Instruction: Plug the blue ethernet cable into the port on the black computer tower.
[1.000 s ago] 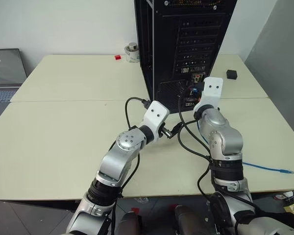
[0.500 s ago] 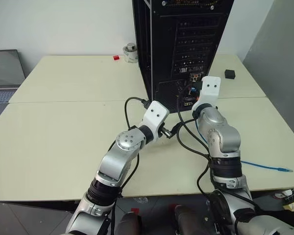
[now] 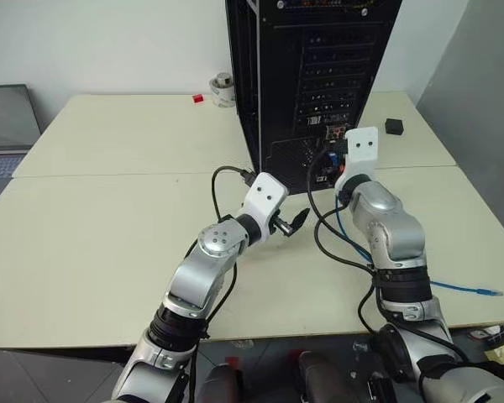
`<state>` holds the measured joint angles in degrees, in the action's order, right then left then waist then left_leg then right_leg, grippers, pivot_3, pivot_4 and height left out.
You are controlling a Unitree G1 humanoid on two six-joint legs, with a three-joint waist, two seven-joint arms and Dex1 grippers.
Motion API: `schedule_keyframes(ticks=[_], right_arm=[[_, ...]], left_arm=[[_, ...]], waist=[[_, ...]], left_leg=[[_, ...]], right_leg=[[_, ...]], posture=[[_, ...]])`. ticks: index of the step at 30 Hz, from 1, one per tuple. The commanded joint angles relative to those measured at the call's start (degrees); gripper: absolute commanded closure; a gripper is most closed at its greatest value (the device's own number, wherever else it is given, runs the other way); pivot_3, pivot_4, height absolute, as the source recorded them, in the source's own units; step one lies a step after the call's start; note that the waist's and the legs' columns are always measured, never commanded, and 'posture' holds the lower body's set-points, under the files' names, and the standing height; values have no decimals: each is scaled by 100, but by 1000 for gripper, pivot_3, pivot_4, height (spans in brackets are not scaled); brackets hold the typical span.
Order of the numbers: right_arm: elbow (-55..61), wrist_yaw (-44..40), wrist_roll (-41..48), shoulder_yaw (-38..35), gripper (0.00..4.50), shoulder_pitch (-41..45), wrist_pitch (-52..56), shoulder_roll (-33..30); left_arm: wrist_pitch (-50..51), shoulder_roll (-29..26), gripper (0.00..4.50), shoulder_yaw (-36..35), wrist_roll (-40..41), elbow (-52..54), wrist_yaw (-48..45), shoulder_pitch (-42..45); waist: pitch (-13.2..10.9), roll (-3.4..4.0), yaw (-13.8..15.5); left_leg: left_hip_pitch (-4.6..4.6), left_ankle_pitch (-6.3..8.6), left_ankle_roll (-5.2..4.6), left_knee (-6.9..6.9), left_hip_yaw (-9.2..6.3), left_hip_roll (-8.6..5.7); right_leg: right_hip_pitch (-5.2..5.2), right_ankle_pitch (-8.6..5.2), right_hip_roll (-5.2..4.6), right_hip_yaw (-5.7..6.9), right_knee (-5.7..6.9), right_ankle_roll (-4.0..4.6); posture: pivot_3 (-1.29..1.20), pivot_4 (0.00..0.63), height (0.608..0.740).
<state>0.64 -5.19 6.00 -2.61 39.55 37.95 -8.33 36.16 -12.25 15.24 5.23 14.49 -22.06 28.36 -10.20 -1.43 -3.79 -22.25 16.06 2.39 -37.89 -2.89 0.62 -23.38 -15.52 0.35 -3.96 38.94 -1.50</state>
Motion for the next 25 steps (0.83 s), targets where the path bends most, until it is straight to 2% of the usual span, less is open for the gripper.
schedule_keyframes(ticks=[1,5,8,13,19,25], right_arm=[[498,-304,129,-25,1481,-36,60,-228],[891,-791,296,-79,776,-191,283,-687],[1138,-1100,489,-162,40,-277,473,-993],[1613,-1789,906,-400,40,-507,790,-1734],[1968,-2911,1592,-818,40,-1168,755,-2664],[1990,-3204,1712,-939,40,-1497,472,-3013]], left_arm=[[-204,-59,0,-177,-13,29,-58,155],[-216,-204,0,-258,41,-65,-198,266],[-241,-323,0,-283,48,-133,-326,359],[-374,-730,0,-252,-91,-274,-612,504],[-380,-965,0,-688,318,-439,-1028,643],[-341,-1033,0,-948,548,-715,-1252,841]], waist=[[0,0,36],[0,0,73],[0,0,99],[-1,-1,123],[-3,-4,160],[-3,-4,164]], left_leg=[[0,0,0,0,0,0],[0,0,0,-1,-6,1],[-4,0,0,-2,-7,0],[-6,0,0,-4,-7,-1],[-11,0,0,-5,-10,-2],[-9,0,-1,-7,-5,-1]], right_leg=[[0,0,0,1,1,0],[-1,0,1,4,3,0],[-1,0,2,14,1,-1],[-1,0,1,15,1,-1],[-1,-1,1,22,-3,-1],[-1,-1,2,20,-1,-2]], posture=[[0,150,740],[0,150,740],[0,150,740],[0,150,740],[0,150,740],[0,150,740]])
